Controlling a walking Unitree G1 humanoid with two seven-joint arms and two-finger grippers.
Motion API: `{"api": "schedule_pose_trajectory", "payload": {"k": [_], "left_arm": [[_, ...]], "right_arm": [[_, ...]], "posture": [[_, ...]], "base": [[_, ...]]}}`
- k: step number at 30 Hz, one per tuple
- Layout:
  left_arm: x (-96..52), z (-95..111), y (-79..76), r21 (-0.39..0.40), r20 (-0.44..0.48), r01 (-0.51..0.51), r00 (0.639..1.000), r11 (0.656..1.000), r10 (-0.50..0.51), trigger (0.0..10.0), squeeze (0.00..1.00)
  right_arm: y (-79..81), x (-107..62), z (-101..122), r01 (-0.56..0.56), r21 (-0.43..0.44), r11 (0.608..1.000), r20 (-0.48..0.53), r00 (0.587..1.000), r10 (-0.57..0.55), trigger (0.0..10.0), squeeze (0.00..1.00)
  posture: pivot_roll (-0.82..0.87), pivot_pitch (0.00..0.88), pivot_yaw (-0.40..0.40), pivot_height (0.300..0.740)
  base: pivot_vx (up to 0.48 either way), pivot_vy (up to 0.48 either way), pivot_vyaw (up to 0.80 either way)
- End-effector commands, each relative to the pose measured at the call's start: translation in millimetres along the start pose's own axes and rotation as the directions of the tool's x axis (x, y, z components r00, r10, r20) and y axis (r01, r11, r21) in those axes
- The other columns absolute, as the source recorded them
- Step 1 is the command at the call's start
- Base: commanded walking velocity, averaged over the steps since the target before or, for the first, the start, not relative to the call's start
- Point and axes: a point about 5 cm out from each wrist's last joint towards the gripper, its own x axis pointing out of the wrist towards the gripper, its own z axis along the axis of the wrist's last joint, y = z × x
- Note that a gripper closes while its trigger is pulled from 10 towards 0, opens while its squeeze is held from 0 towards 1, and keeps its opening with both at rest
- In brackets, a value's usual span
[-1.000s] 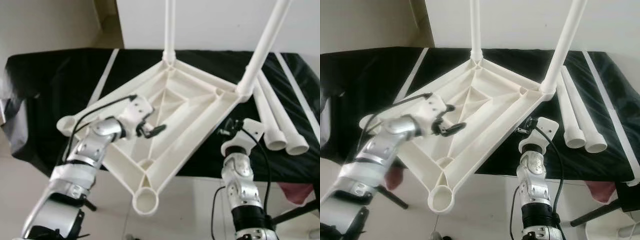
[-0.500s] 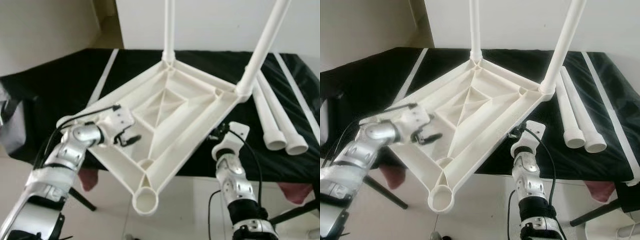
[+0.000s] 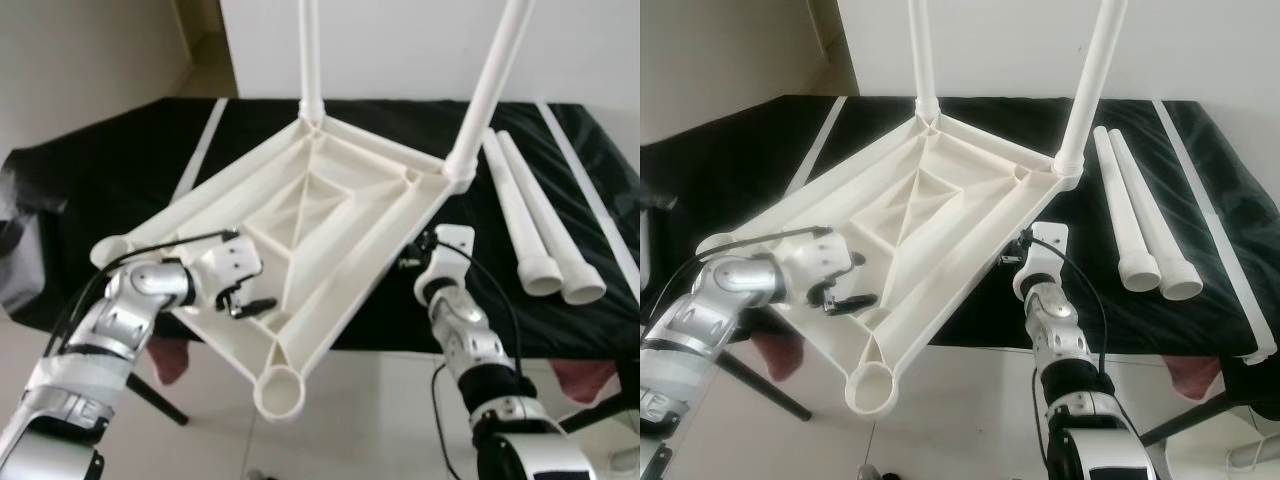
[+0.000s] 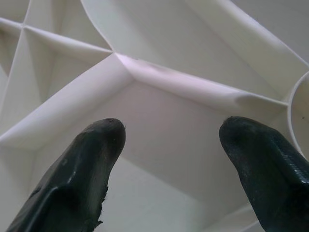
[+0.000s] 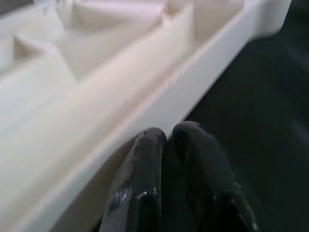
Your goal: Building children table
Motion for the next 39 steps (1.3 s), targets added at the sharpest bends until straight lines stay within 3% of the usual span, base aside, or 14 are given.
{"api": "schedule_pose_trajectory", "payload": {"k": [1, 2, 5, 8, 9, 11, 12, 15, 18, 23, 32, 39], "left_arm": [[-8.0, -4.5, 6.9, -0.021, -0.011, -0.04, 0.999, 0.999, 0.04, 10.0, 0.0], [-14.0, 0.4, 22.9, -0.051, 0.022, -0.16, 0.987, 0.986, 0.161, 10.0, 0.0], [-21.4, 2.4, 32.3, -0.082, 0.041, -0.214, 0.975, 0.973, 0.218, 10.0, 0.0], [-28.8, 1.4, 30.5, -0.089, 0.048, -0.18, 0.982, 0.98, 0.185, 10.0, 0.0], [-39.8, 4.4, 27.5, -0.11, 0.095, -0.132, 0.985, 0.985, 0.143, 10.0, 0.0], [-48.6, 4.4, 26.6, -0.163, 0.117, -0.094, 0.987, 0.982, 0.114, 10.0, 0.0], [-48.6, 4.4, 26.6, -0.163, 0.117, -0.094, 0.987, 0.982, 0.114, 10.0, 0.0], [-52.6, -6.7, 7.1, -0.125, 0.048, 0.028, 0.999, 0.992, -0.022, 10.0, 0.0], [-45.5, -15.5, -6.3, -0.106, -0.019, 0.068, 0.997, 0.992, -0.07, 10.0, 0.0], [-35.1, -19.4, -11.5, -0.102, -0.05, 0.07, 0.996, 0.992, -0.075, 10.0, 0.0], [-17.1, -10.6, -25.6, -0.088, -0.008, 0.099, 0.995, 0.991, -0.101, 10.0, 0.0], [-0.6, 12.3, -38.6, -0.057, 0.083, 0.148, 0.986, 0.987, -0.143, 10.0, 0.0]], "right_arm": [[-2.1, 0.7, 4.3, 0.003, 0.008, 1.0, 0.028, 1.0, -0.003, 10.0, 0.0], [-5.3, -0.9, 2.6, 0.012, 0.009, 1.0, 0.035, 0.999, -0.013, 10.0, 0.0], [-7.5, -3.4, -0.5, 0.015, 0.012, 1.0, 0.037, 0.999, -0.016, 10.0, 0.0], [-8.2, -6.3, -4.6, 0.014, 0.011, 1.0, 0.031, 0.999, -0.014, 10.0, 0.0], [-8.8, -9.3, -9.5, 0.012, 0.013, 1.0, 0.023, 1.0, -0.012, 10.0, 0.0], [-10.0, -12.4, -12.8, 0.013, 0.014, 1.0, 0.02, 1.0, -0.013, 10.0, 0.0], [-10.0, -12.4, -12.8, 0.013, 0.014, 1.0, 0.02, 1.0, -0.013, 10.0, 0.0], [-12.1, -16.6, -16.9, 0.019, 0.022, 1.0, 0.015, 1.0, -0.019, 10.0, 0.0], [-14.1, -20.1, -20.4, 0.022, 0.018, 1.0, 0.011, 1.0, -0.023, 10.0, 0.0], [-14.6, -21.3, -22.0, 0.023, 0.019, 1.0, 0.008, 1.0, -0.024, 10.0, 0.0], [-16.2, -23.4, -23.4, 0.029, 0.022, 0.999, 0.006, 1.0, -0.029, 10.0, 0.0], [-10.0, -17.8, -22.3, 0.016, 0.035, 0.999, -0.002, 1.0, -0.016, 10.0, 0.0]], "posture": [[0.05, 0.078, 0.029, 0.74], [0.06, 0.076, 0.028, 0.74], [0.06, 0.076, 0.028, 0.74], [0.06, 0.073, 0.03, 0.74], [0.05, 0.071, 0.03, 0.74], [0.06, 0.069, 0.029, 0.74], [0.06, 0.069, 0.029, 0.74], [0.06, 0.065, 0.024, 0.74], [0.07, 0.062, 0.02, 0.74], [0.06, 0.059, 0.019, 0.74], [0.06, 0.053, 0.023, 0.74], [0.05, 0.051, 0.033, 0.74]], "base": [[0.0, 0.0, 0.0], [0.0, 0.0, 0.0], [0.0, 0.0, 0.0], [0.0, 0.0, 0.0], [0.0, 0.0, 0.0], [0.0, 0.0, 0.0], [0.0, 0.0, 0.0], [0.0, 0.0, 0.0], [0.0, 0.0, 0.0], [0.0, 0.0, 0.0], [0.0, 0.0, 0.0], [0.0, 0.0, 0.0]]}}
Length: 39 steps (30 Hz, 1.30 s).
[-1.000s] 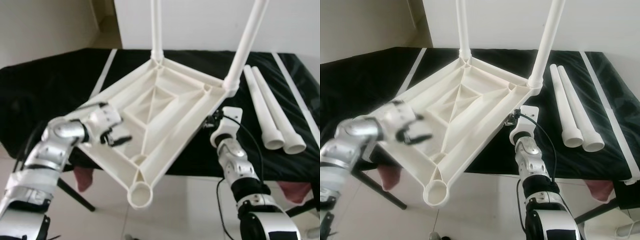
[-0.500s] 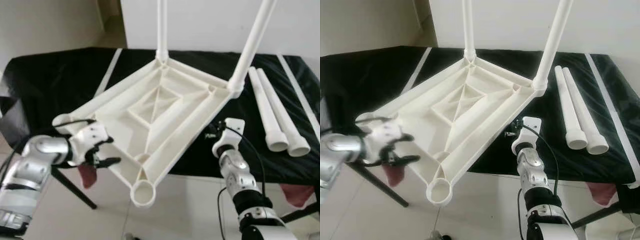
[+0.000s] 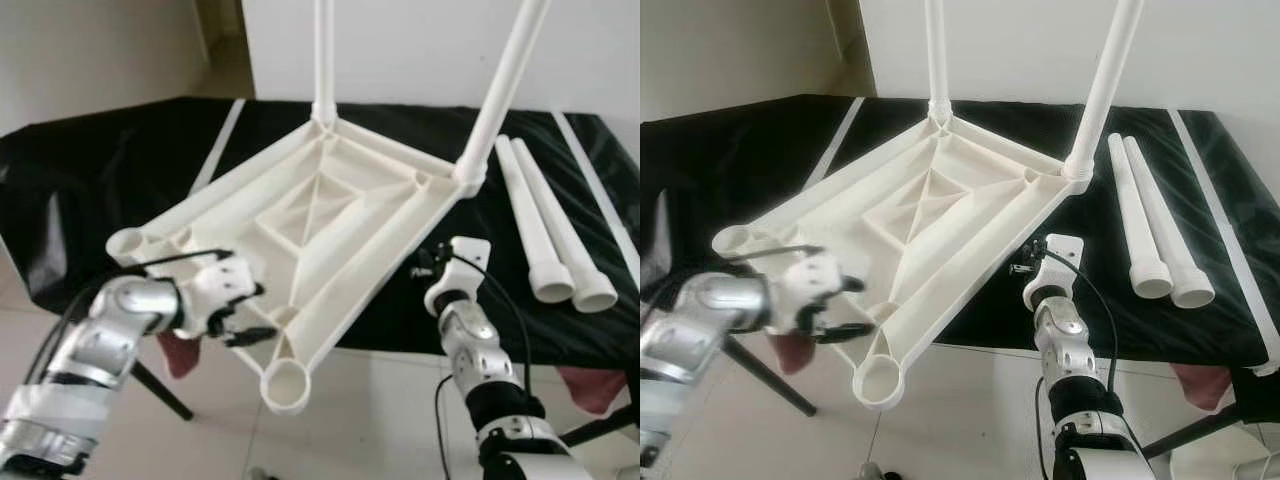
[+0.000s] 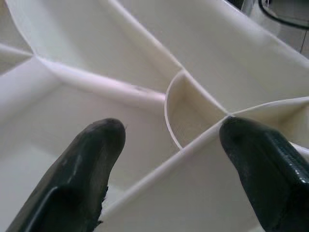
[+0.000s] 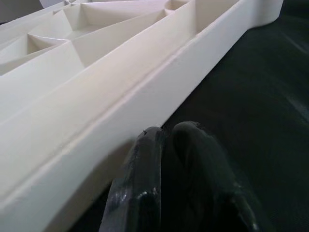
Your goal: Building children table
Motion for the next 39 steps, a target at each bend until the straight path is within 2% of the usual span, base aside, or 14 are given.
{"api": "schedule_pose_trajectory", "payload": {"k": [1, 10, 14, 20, 22, 25, 26, 28, 29, 30, 31, 34, 36, 39], "left_arm": [[7.6, 3.2, -6.5, -0.004, 0.016, -0.012, 1.0, 1.0, 0.012, 10.0, 0.0], [33.1, 20.8, -25.4, 0.001, 0.097, 0.043, 0.994, 0.999, -0.043, 10.0, 0.0], [52.5, 30.8, -32.7, 0.002, 0.132, 0.032, 0.991, 0.999, -0.032, 10.0, 0.0], [64.9, 40.0, -35.9, 0.011, 0.165, 0.018, 0.986, 1.0, -0.02, 10.0, 0.0], [67.3, 43.6, -30.6, 0.02, 0.166, -0.022, 0.986, 1.0, 0.018, 10.0, 0.0], [65.9, 43.3, -27.3, 0.018, 0.161, -0.037, 0.986, 0.999, 0.034, 10.0, 0.0], [60.4, 40.7, -21.3, 0.025, 0.153, -0.062, 0.987, 0.998, 0.057, 10.0, 0.0], [58.1, 39.5, -19.0, 0.026, 0.149, -0.069, 0.987, 0.997, 0.065, 10.0, 0.0], [58.1, 39.5, -19.0, 0.026, 0.149, -0.069, 0.987, 0.997, 0.065, 10.0, 0.0], [52.4, 35.9, -12.0, 0.042, 0.13, -0.1, 0.987, 0.994, 0.093, 10.0, 0.0], [52.4, 35.9, -12.0, 0.042, 0.13, -0.1, 0.987, 0.994, 0.093, 10.0, 0.0], [43.0, 32.4, -1.0, 0.045, 0.107, -0.136, 0.986, 0.99, 0.13, 10.0, 0.0], [43.0, 32.4, -1.0, 0.045, 0.107, -0.136, 0.986, 0.99, 0.13, 10.0, 0.0], [31.5, 33.4, -1.0, 0.045, 0.121, -0.104, 0.988, 0.994, 0.098, 10.0, 0.0]], "right_arm": [[4.3, 1.9, -2.6, -0.015, 0.003, 1.0, -0.013, 1.0, 0.015, 10.0, 0.0], [28.7, 12.1, 3.2, -0.132, -0.001, 0.991, -0.025, 0.991, 0.132, 10.0, 0.0], [46.9, 12.6, 0.0, -0.244, -0.024, 0.969, -0.052, 0.969, 0.242, 10.0, 0.0], [53.2, 14.1, 1.2, -0.262, -0.042, 0.964, -0.045, 0.964, 0.261, 10.0, 0.0], [39.9, 18.2, 9.8, -0.162, -0.043, 0.986, 0.002, 0.987, 0.162, 10.0, 0.0], [33.7, 18.3, 13.0, -0.127, -0.046, 0.991, 0.023, 0.991, 0.128, 10.0, 0.0], [20.9, 14.9, 15.7, -0.079, -0.045, 0.996, 0.056, 0.995, 0.081, 10.0, 0.0], [15.8, 13.2, 16.9, -0.058, -0.052, 0.997, 0.07, 0.996, 0.062, 10.0, 0.0], [15.8, 13.2, 16.9, -0.058, -0.052, 0.997, 0.07, 0.996, 0.062, 10.0, 0.0], [2.7, 8.3, 19.0, -0.011, -0.034, 0.999, 0.1, 0.995, 0.014, 10.0, 0.0], [2.7, 8.3, 19.0, -0.011, -0.034, 0.999, 0.1, 0.995, 0.014, 10.0, 0.0], [-17.1, -2.0, 25.9, 0.062, -0.002, 0.998, 0.169, 0.984, -0.061, 10.0, 0.0], [-17.1, -2.0, 25.9, 0.062, -0.002, 0.998, 0.169, 0.984, -0.061, 10.0, 0.0], [-27.8, -11.5, 33.5, 0.102, 0.002, 0.995, 0.227, 0.969, -0.1, 10.0, 0.0]], "posture": [[0.05, 0.051, 0.035, 0.74], [0.06, 0.05, 0.035, 0.74], [0.05, 0.051, 0.034, 0.74], [0.05, 0.055, 0.031, 0.74], [0.05, 0.059, 0.028, 0.74], [0.05, 0.06, 0.028, 0.74], [0.05, 0.062, 0.025, 0.74], [0.05, 0.062, 0.025, 0.74], [0.05, 0.062, 0.025, 0.74], [0.06, 0.066, 0.023, 0.74], [0.06, 0.066, 0.023, 0.74], [0.05, 0.071, 0.029, 0.74], [0.05, 0.071, 0.029, 0.74], [0.05, 0.072, 0.034, 0.74]], "base": [[0.0, 0.0, 0.0], [0.0, 0.0, 0.0], [0.0, 0.0, 0.0], [0.0, 0.0, 0.0], [0.0, 0.0, 0.0], [0.0, 0.0, 0.0], [0.0, 0.0, 0.0], [0.0, 0.0, 0.0], [0.0, 0.0, 0.0], [0.0, 0.0, 0.0], [0.0, 0.0, 0.0], [0.0, 0.0, 0.0], [0.0, 0.0, 0.0], [0.0, 0.0, 0.0]]}}
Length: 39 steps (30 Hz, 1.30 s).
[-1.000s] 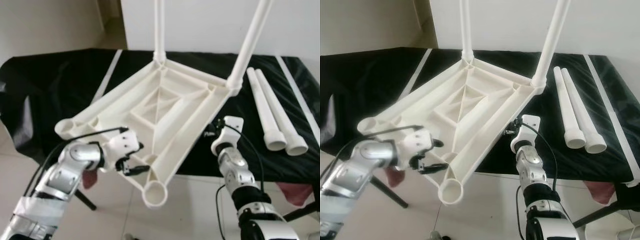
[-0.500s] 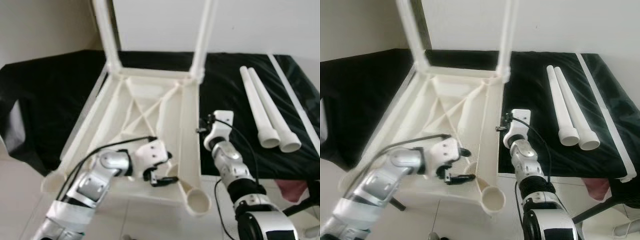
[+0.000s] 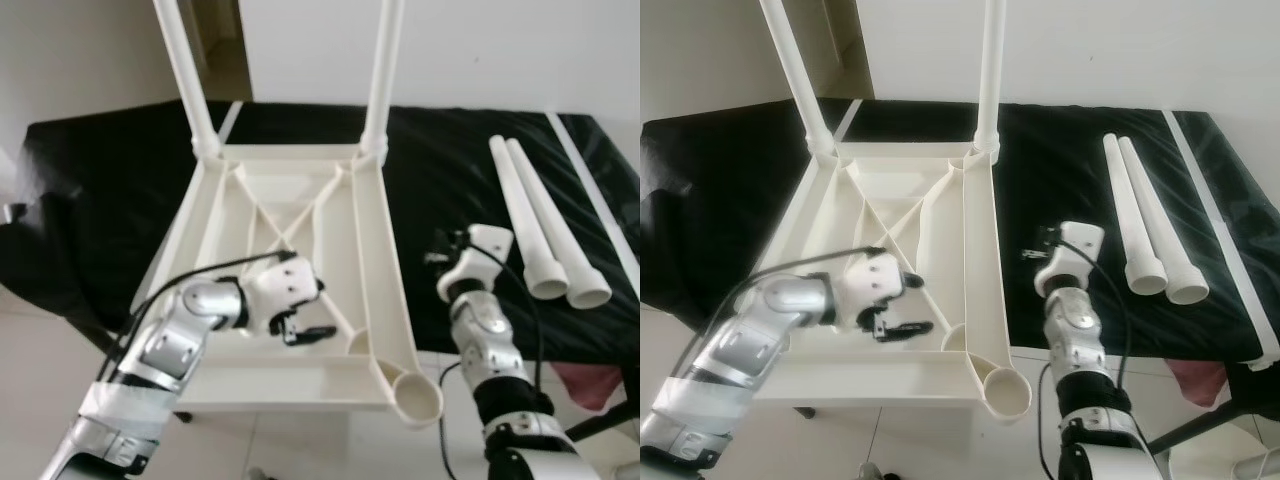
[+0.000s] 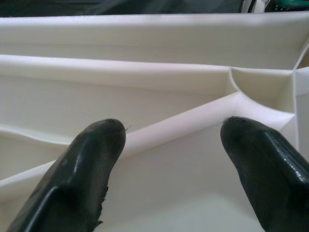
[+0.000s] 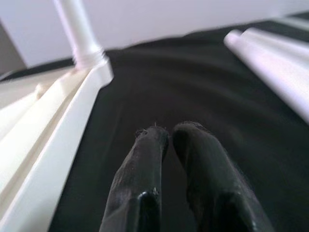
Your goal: Building children table
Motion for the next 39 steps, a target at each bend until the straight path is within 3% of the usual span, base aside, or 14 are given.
{"api": "schedule_pose_trajectory", "payload": {"k": [1, 5, 10, 18, 19, 27, 35, 39], "left_arm": [[-9.4, 0.6, 2.8, -0.007, 0.005, -0.055, 0.998, 0.998, 0.055, 10.0, 0.0], [-20.8, 3.7, -5.5, -0.03, 0.031, 0.039, 0.999, 0.999, -0.038, 10.0, 0.0], [-24.8, 9.3, -9.4, -0.048, 0.074, 0.083, 0.994, 0.995, -0.08, 10.0, 0.0], [-15.4, 8.1, -17.0, -0.04, 0.051, 0.087, 0.995, 0.995, -0.085, 10.0, 0.0], [-9.7, 7.7, -27.4, -0.043, 0.048, 0.123, 0.992, 0.992, -0.121, 10.0, 0.0], [-0.1, 2.4, -46.8, -0.038, 0.021, 0.182, 0.983, 0.983, -0.181, 10.0, 0.0], [4.3, 0.6, -51.6, -0.024, 0.011, 0.187, 0.982, 0.982, -0.187, 10.0, 0.0], [10.4, -12.9, -45.5, 0.045, -0.102, 0.11, 0.989, 0.993, -0.105, 10.0, 0.0]], "right_arm": [[-4.1, -4.4, 6.1, 0.019, 0.002, 1.0, 0.038, 0.999, -0.019, 10.0, 0.0], [-9.7, -11.0, 12.7, 0.036, -0.002, 0.999, 0.061, 0.998, -0.036, 10.0, 0.0], [-12.9, -14.4, 14.9, 0.04, -0.006, 0.999, 0.063, 0.997, -0.039, 10.0, 0.0], [-14.7, -24.1, 18.5, 0.022, -0.023, 0.999, 0.067, 0.998, -0.02, 10.0, 0.0], [-15.1, -28.7, 18.4, 0.018, -0.026, 0.999, 0.059, 0.998, -0.017, 10.0, 0.0], [-17.2, -31.6, 18.0, 0.018, -0.032, 0.999, 0.041, 0.999, -0.017, 10.0, 0.0], [-19.0, -29.0, 18.8, 0.019, -0.037, 0.999, 0.035, 0.999, -0.018, 10.0, 0.0], [-19.3, -29.0, 19.5, 0.019, -0.037, 0.999, 0.031, 0.999, -0.018, 10.0, 0.0]], "posture": [[0.05, 0.072, 0.037, 0.74], [0.05, 0.073, 0.04, 0.74], [0.05, 0.074, 0.04, 0.74], [0.05, 0.073, 0.035, 0.74], [0.04, 0.072, 0.032, 0.74], [0.04, 0.068, 0.026, 0.74], [0.04, 0.065, 0.024, 0.74], [0.04, 0.065, 0.025, 0.74]], "base": [[0.0, 0.0, 0.0], [0.0, 0.0, 0.0], [0.0, 0.0, 0.0], [0.0, 0.0, 0.0], [0.0, 0.0, 0.0], [0.0, 0.0, 0.0], [0.0, 0.0, 0.0], [0.0, 0.0, 0.0]]}}
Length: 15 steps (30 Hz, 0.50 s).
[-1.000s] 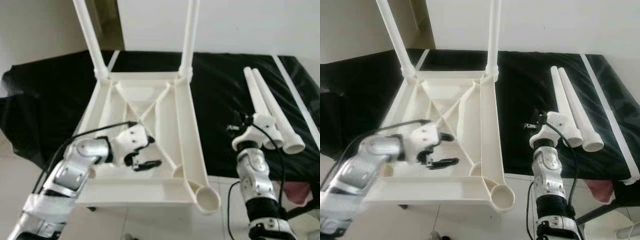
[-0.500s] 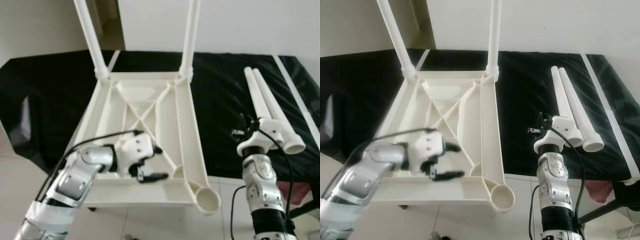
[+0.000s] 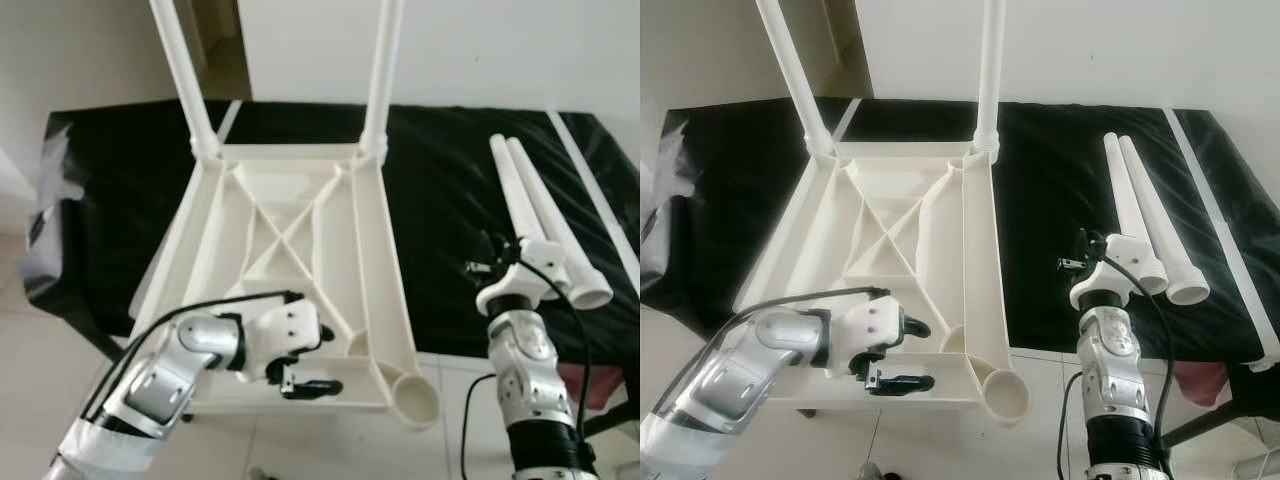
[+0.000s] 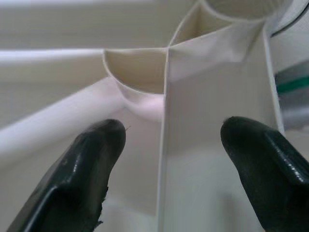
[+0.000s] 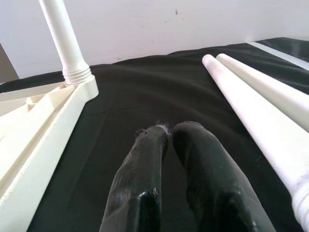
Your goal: Building children table
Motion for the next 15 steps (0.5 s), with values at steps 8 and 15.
{"api": "schedule_pose_trajectory", "payload": {"k": [8, 15], "left_arm": [[-1.3, -14.4, 46.8, 0.06, -0.119, -0.395, 0.909, 0.917, 0.399, 10.0, 0.0], [-4.5, -2.4, 74.9, 0.052, -0.072, -0.507, 0.857, 0.86, 0.51, 10.0, 0.0]], "right_arm": [[1.6, -2.8, 0.2, -0.003, 0.006, 1.0, -0.021, 1.0, 0.003, 10.0, 0.0], [3.6, -3.3, -0.5, -0.009, 0.012, 1.0, -0.025, 1.0, 0.009, 10.0, 0.0]], "posture": [[0.03, 0.063, 0.03, 0.74], [0.02, 0.057, 0.03, 0.74]], "base": [[0.0, 0.0, 0.0], [0.0, 0.0, 0.0]]}}
